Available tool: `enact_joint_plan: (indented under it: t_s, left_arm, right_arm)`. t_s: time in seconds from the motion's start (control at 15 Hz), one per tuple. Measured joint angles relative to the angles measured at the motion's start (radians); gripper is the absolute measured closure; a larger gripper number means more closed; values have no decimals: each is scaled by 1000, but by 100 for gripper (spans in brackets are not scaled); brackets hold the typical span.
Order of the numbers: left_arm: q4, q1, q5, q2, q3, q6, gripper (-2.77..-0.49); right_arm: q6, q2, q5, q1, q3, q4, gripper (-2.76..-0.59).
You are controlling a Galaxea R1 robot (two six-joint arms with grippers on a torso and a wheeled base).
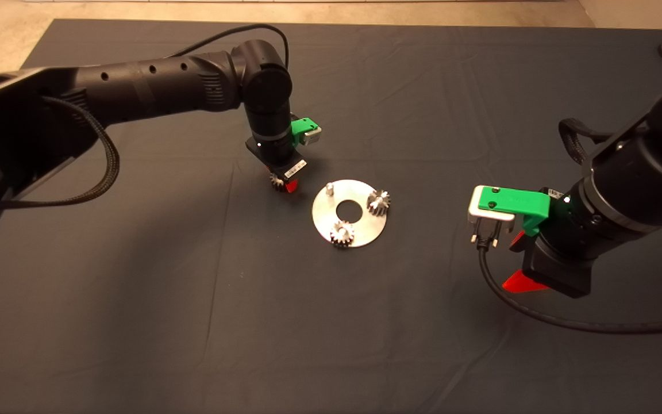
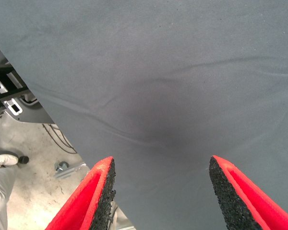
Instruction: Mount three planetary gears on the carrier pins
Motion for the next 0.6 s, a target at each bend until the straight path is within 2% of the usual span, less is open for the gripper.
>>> enact_joint_plan:
  t_s: [0.13,0.6]
  left_arm:
    - [0,0,-2,-1,0,0,-125]
    - [0,0,-5,-3,0,0,-106]
  right_arm:
    - [0,0,0,0,0,0,-144]
    - [0,0,0,14,0,0,-144]
